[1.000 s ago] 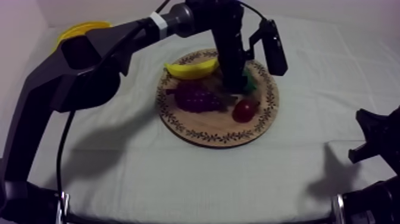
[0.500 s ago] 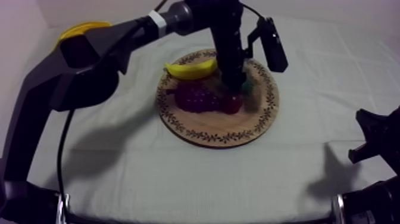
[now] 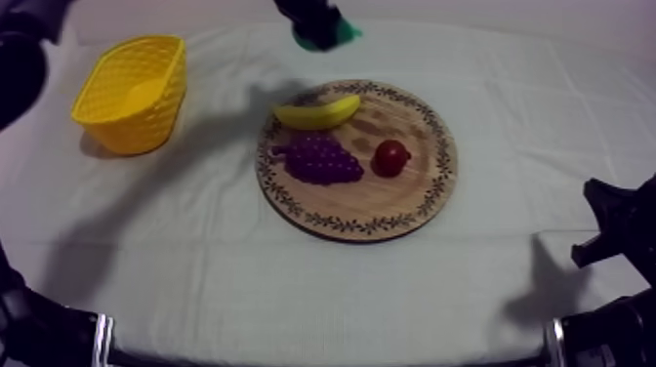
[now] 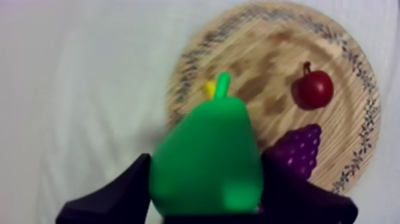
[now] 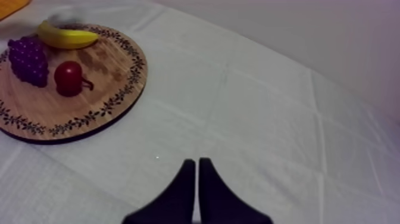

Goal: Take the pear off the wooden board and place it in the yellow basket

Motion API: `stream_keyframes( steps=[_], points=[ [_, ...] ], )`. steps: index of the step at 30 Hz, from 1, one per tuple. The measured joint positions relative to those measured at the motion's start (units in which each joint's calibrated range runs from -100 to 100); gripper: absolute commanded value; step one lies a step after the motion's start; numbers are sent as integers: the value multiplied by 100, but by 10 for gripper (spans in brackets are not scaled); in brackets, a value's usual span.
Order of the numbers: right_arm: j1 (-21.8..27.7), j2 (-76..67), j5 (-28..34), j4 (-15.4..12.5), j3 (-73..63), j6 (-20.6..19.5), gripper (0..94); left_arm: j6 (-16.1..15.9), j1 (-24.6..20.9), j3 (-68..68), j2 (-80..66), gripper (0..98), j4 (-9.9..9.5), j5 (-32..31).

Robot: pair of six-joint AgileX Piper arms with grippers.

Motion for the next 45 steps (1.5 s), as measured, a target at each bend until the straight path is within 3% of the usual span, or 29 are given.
stream_keyframes(
  steps=[8, 14, 22, 29, 33, 39, 45],
  points=[
    [0, 0, 0, 0, 0, 0, 3, 185, -771, 794, -1520, 462, -256, 25],
    [0, 0, 0, 0, 0, 0, 3, 130, -1522, 1505, -2075, 490, -256, -179],
    [0, 0, 0, 0, 0, -3, 3, 28, -2295, 2537, -1756, 560, -318, -755],
    [0, 0, 0, 0, 0, -3, 3, -175, -2472, 3159, -1198, 787, -328, -1226],
    [0, 0, 0, 0, 0, -3, 3, -232, -2494, 3520, -1225, 855, -372, -1594],
    [0, 0, 0, 0, 0, -3, 3, -220, -2461, 3984, -1747, 870, -356, -1818],
    [0, 0, 0, 0, 0, -3, 3, 10, -2331, 4740, -2857, 770, -350, -2206]
  ],
)
